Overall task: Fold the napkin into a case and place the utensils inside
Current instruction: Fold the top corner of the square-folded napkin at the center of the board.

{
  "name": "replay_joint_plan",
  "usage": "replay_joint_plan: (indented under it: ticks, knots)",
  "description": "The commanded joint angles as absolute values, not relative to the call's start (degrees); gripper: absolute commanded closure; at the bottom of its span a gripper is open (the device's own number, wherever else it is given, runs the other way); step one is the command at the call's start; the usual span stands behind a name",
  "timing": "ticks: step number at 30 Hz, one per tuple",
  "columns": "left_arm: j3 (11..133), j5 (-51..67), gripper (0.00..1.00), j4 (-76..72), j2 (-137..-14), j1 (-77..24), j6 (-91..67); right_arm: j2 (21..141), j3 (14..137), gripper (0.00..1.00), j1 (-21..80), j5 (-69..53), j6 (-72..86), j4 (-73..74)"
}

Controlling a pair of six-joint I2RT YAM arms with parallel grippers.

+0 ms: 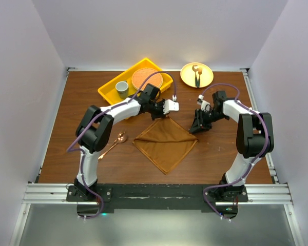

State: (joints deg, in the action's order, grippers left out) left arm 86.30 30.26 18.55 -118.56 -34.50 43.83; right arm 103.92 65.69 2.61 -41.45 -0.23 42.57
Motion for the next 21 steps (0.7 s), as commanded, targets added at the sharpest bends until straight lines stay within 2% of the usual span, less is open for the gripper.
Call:
replay_joint_plan:
  ticks: [1,13,21]
  knots:
    - [88.6,30.9,1.0,17.8,-119.3,-33.8,46.1,104.2,65.5,0.7,2.8,-41.4,-0.9,42.0]
    - [89.4,31.2,1.0,17.0,-119.8,-33.2,45.8,104.9,65.7,0.71,3.2,-41.3,-0.5,41.8]
    - [89.6,32.0,1.0,17.2,-120.1,-33.2,46.5,104.9,65.4,0.8,3.3,-40.5,-1.1,42.1]
